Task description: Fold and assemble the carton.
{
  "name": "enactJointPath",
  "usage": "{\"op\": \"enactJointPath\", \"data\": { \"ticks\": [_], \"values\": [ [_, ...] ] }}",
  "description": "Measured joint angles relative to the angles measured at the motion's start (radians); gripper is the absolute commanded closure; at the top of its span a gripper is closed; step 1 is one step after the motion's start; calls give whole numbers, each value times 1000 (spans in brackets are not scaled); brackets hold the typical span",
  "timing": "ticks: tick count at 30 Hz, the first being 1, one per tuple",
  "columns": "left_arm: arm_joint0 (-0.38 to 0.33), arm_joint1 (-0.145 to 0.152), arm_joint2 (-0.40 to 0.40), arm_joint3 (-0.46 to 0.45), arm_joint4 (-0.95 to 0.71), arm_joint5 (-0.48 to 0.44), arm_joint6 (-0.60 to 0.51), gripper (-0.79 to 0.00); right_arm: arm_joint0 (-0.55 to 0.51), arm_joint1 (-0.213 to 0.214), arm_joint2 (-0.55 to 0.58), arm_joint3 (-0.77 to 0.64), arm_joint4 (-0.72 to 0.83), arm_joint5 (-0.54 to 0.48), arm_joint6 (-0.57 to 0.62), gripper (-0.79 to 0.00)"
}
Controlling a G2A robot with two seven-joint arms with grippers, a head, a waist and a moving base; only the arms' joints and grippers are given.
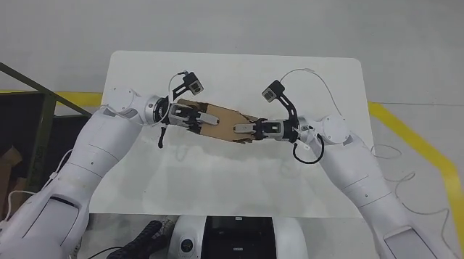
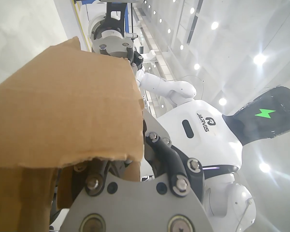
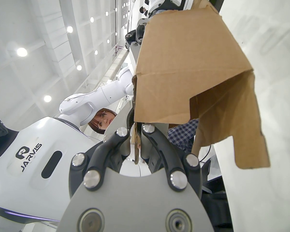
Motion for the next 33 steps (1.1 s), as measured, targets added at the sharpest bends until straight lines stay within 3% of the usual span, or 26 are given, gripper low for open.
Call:
{"op": "enactJointPath", "data": {
  "ticks": [1,2,3,6,8,9,10,33],
  "values": [
    [-1,1,1,-1,1,0,0,0,2,0,0,2,0,1,0,0],
    [-2,2,2,-2,2,0,0,-9,4,-1,0,3,-1,2,0,-92],
    [-2,4,3,-3,3,0,0,-18,6,-1,1,4,-1,3,1,-135],
    [-4,8,2,-3,6,0,0,-6,9,-2,0,6,-2,5,0,-163],
    [-3,10,2,-3,7,0,0,0,11,-3,-1,7,-2,6,-2,-363],
    [-3,11,1,-3,7,0,0,0,13,-4,-3,9,-3,6,-3,-674],
    [-2,12,1,-3,7,0,0,0,13,-5,-4,10,-3,6,-4,-785],
    [18,12,-31,4,169,-71,71,0,-43,9,61,-75,30,-5,-3,-785]
  ]
}}
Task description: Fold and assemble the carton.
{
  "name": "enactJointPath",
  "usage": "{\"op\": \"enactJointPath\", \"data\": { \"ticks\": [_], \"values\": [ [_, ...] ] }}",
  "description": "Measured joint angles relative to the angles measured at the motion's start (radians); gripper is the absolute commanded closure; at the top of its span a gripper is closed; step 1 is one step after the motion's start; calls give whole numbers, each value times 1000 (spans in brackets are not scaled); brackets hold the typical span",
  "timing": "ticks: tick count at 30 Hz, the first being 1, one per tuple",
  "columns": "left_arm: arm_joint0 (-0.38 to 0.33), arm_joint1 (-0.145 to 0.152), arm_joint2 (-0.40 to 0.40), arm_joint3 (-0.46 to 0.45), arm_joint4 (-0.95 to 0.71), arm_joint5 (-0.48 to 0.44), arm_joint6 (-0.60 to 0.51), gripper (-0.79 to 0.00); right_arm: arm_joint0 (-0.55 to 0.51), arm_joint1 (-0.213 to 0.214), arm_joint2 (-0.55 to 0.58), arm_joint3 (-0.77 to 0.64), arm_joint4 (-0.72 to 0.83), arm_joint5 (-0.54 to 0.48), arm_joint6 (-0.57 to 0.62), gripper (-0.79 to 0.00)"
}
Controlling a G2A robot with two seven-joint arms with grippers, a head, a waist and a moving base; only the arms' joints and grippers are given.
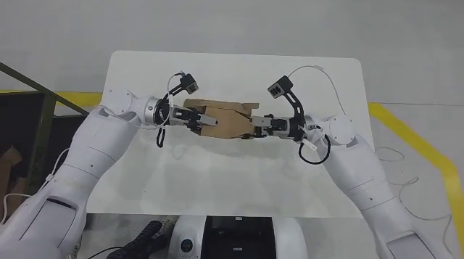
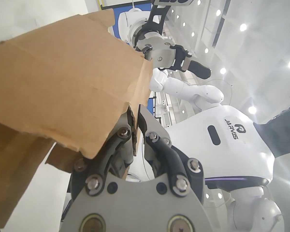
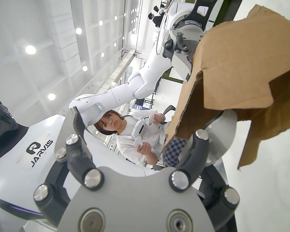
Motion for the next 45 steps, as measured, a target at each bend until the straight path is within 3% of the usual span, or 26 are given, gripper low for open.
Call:
{"op": "enactJointPath", "data": {
  "ticks": [34,45],
  "values": [
    [-3,-10,-3,10,49,-10,10,0,-16,15,46,-62,-20,-3,11,-785],
    [-6,-18,2,7,46,-13,13,0,50,-11,-37,-59,-13,0,-23,-785]
  ]
}}
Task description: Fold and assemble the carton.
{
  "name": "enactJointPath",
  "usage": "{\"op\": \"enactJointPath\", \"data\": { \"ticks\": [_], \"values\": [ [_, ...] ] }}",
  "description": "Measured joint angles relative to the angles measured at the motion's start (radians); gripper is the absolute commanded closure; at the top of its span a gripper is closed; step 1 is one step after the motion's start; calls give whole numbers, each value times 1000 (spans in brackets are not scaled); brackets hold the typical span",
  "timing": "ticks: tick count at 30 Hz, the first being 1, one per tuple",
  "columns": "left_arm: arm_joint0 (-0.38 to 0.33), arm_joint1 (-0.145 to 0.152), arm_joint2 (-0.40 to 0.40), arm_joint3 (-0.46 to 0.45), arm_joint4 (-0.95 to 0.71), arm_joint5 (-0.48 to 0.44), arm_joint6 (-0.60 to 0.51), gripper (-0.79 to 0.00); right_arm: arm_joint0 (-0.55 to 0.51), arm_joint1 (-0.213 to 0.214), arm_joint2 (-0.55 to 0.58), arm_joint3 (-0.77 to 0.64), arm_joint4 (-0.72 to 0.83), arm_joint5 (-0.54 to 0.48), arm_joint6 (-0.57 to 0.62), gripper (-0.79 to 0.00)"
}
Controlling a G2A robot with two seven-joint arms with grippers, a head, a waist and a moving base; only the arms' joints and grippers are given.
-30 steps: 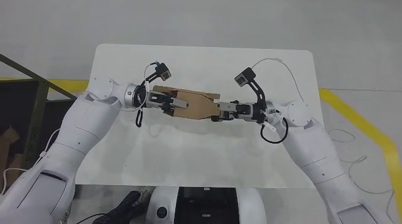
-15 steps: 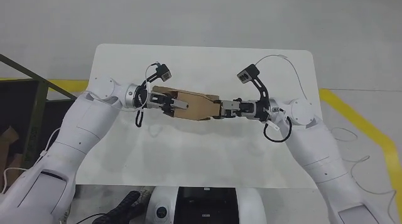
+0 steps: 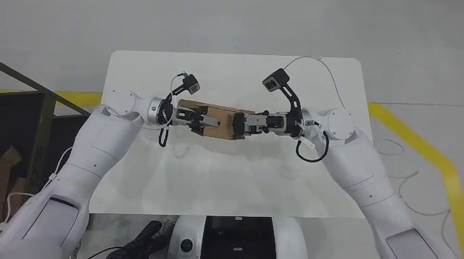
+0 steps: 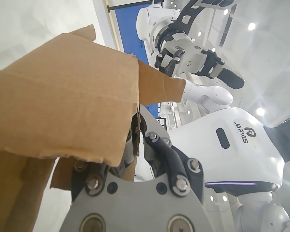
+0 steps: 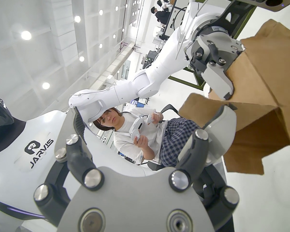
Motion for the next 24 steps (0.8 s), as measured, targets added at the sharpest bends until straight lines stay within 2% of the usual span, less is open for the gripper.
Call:
{"op": "enactJointPath", "data": {
  "ticks": [16,24],
  "values": [
    [4,-3,-9,-6,-19,8,-8,0,66,-29,-74,32,-41,16,-42,-785],
    [8,-4,-26,5,-64,23,-23,0,4,-9,10,22,-13,-41,-34,-785]
  ]
}}
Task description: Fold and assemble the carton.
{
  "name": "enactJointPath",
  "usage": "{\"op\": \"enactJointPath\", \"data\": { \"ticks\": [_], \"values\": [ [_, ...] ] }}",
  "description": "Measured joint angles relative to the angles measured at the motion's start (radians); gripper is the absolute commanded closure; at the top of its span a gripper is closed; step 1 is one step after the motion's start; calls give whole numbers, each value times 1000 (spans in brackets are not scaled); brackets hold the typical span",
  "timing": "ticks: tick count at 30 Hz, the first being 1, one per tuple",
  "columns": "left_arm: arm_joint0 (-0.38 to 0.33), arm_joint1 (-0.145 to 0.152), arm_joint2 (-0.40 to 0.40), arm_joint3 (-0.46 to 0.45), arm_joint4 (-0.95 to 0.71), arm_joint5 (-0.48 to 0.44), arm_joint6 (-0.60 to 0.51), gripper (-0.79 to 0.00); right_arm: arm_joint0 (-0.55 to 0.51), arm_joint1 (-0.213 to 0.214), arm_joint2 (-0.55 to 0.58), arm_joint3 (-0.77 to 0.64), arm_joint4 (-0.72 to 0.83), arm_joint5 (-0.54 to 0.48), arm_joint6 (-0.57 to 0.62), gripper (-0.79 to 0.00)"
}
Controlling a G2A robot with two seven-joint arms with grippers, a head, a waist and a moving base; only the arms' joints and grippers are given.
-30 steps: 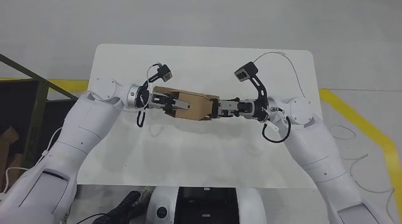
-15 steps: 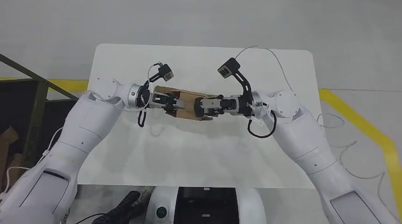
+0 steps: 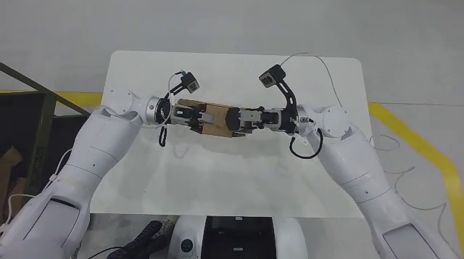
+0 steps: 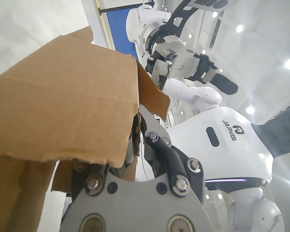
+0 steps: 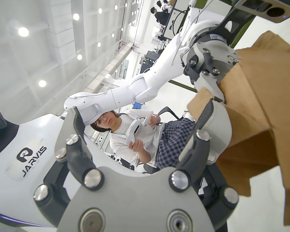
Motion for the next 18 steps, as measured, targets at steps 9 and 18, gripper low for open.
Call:
{"op": "enactJointPath", "data": {
  "ticks": [9,18],
  "values": [
    [2,0,-16,9,-9,7,-7,0,-61,19,62,-12,2,5,22,-785],
    [5,1,-35,8,-22,15,-15,0,-50,15,39,19,8,0,59,-785]
  ]
}}
